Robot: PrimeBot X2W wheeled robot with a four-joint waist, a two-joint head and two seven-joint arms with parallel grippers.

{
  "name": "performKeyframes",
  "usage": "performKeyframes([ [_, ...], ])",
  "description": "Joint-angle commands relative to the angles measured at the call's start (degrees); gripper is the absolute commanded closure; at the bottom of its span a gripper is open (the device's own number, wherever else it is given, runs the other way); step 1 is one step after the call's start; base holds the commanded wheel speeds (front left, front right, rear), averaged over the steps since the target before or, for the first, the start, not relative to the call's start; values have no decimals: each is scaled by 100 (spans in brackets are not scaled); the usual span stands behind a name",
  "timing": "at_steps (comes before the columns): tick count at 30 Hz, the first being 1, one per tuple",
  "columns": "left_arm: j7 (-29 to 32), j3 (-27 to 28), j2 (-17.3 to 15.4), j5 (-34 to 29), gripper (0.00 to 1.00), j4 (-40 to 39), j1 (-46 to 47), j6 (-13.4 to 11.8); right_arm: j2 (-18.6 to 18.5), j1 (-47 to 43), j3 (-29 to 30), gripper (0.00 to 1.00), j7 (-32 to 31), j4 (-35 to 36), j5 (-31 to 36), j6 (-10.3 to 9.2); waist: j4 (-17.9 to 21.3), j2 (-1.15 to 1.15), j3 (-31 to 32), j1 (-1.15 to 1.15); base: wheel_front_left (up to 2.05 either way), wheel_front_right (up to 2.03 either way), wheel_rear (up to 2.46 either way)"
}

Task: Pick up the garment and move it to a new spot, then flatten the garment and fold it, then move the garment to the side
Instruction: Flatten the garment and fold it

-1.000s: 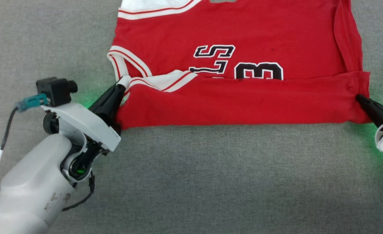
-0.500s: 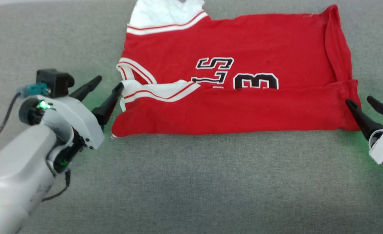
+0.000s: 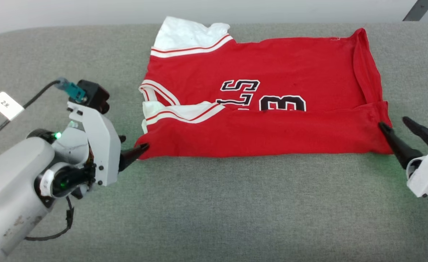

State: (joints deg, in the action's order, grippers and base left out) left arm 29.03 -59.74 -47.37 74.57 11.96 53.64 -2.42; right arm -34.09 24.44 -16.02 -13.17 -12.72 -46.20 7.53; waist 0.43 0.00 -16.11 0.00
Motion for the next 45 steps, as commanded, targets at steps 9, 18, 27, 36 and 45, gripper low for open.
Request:
performKeyframes([
  [9,453,165,142,717,0,403,-126,-91,99,115,21,0,-137,483,344,-9,349,0,-433,0,0,0,0],
  [18,578,107,526,1028,100,1229,-328,256,127,184,193,0,-233,583,385,-9,492,0,-603,0,0,0,0],
  [27,525,147,675,1055,100,1255,-243,593,-391,446,-397,0,-1592,650,361,-9,382,0,-610,0,0,0,0],
  [36,431,123,810,911,100,1219,-134,717,-345,1367,-817,0,-2523,-280,455,-9,230,0,-776,0,0,0,0],
  [45,318,82,899,822,100,1272,-120,792,-207,1586,-1409,64,-2975,-792,100,-6,132,0,-814,0,0,0,0],
])
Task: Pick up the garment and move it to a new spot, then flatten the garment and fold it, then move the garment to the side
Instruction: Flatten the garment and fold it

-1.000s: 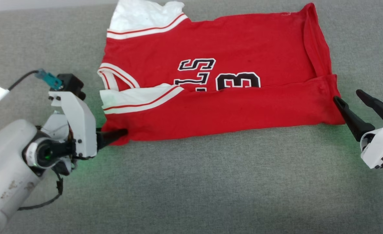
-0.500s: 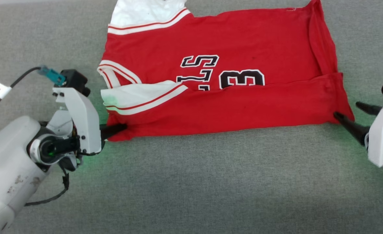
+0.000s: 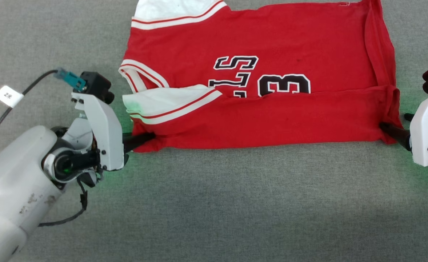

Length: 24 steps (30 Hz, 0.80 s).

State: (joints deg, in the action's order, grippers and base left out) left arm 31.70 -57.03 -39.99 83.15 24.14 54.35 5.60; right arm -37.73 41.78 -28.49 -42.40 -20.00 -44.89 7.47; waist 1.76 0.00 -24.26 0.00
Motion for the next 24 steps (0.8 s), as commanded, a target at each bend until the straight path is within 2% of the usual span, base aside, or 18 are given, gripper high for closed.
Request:
performKeyframes([
  [1,15,-178,168,-50,100,62,-195,3,157,-130,-201,100,-28,-81,-58,3,-6,0,9,0,0,0,0],
  [6,-198,-105,64,-121,100,59,-261,38,34,-154,-299,100,146,-18,-145,-1,-3,0,141,0,0,0,0],
  [12,-574,-7,-318,-177,100,-345,-552,65,-175,-437,-293,100,350,231,-273,-1,-38,0,378,0,0,0,0],
  [17,-926,22,-707,-219,100,-1039,-1003,-99,-407,-907,-92,100,505,601,-410,-2,-80,0,555,0,0,0,0],
  [24,-1322,10,-1240,-246,100,-2211,-1679,-482,-774,-1904,316,100,376,1313,-504,-2,-144,0,667,0,0,0,0],
])
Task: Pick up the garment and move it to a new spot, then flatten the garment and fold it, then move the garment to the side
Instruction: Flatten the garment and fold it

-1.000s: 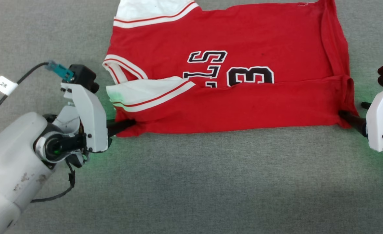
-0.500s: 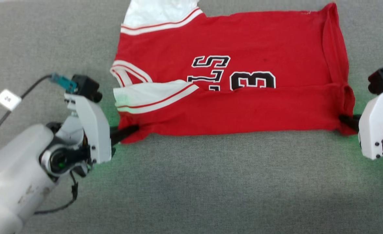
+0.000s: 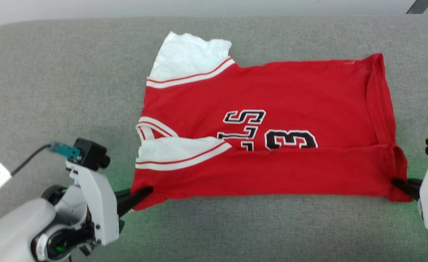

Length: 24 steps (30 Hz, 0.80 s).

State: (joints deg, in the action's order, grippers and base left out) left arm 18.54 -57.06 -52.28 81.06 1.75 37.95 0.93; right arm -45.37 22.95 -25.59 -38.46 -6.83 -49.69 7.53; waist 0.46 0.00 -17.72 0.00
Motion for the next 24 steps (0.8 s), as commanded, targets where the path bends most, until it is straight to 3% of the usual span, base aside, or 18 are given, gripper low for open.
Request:
performKeyframes([
  [1,-51,12,-74,-36,100,-109,-113,-69,-32,-164,117,100,-30,97,-26,-9,-18,0,20,0,0,0,0],
  [4,-176,17,-224,-22,100,-448,-314,-208,-9,-504,374,100,-69,392,34,-9,-14,0,43,0,0,0,0],
  [5,-231,36,-259,-10,96,-527,-356,-247,36,-576,469,100,-51,481,66,-9,-8,0,48,0,0,0,0],
  [6,-285,46,-288,-11,82,-595,-403,-290,87,-622,560,74,4,573,132,-8,-1,0,56,0,0,0,0],
  [8,-408,70,-307,-47,54,-682,-470,-352,218,-728,786,0,110,645,247,-9,1,0,68,0,0,0,0],
  [9,-504,104,-305,-63,0,-703,-498,-384,295,-772,884,0,151,681,308,-9,2,0,74,0,0,0,0],
  [15,-1056,362,-336,3,0,-760,-635,-555,801,-931,1584,0,627,891,618,-9,-4,0,69,0,0,0,0],
  [24,-2360,937,-168,-647,0,-306,-216,-744,1808,-484,1800,0,2395,928,1370,-9,250,0,-175,0,0,0,0],
])
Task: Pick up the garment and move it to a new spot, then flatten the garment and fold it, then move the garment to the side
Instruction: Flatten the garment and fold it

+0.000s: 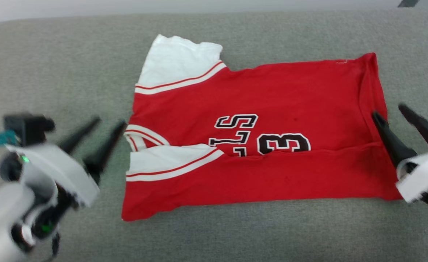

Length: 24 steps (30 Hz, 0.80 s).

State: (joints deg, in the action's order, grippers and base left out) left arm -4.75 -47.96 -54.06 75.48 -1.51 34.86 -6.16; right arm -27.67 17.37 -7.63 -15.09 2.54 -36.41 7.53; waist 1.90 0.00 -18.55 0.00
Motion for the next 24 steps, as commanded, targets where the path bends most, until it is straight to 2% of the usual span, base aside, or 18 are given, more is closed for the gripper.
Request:
performKeyframes([
  [1,-129,51,61,-235,0,142,214,-80,123,171,-90,0,274,-26,110,-8,162,0,-140,0,0,0,0],
  [6,-58,117,423,-700,0,896,1204,59,478,749,-320,0,1245,-237,372,-9,484,0,-368,0,0,0,0],
  [12,659,24,910,-1038,0,2195,2617,200,655,1028,-430,0,1904,-386,470,-9,984,0,-696,0,0,0,0],
  [18,1966,-258,1195,-1080,0,3567,3670,416,829,861,-297,0,2328,-376,421,-9,1414,0,-967,0,0,0,0],
  [24,3440,-460,1355,-857,0,4575,4275,599,901,830,-305,0,2424,-257,382,-9,1657,0,-1117,0,0,0,0],
])
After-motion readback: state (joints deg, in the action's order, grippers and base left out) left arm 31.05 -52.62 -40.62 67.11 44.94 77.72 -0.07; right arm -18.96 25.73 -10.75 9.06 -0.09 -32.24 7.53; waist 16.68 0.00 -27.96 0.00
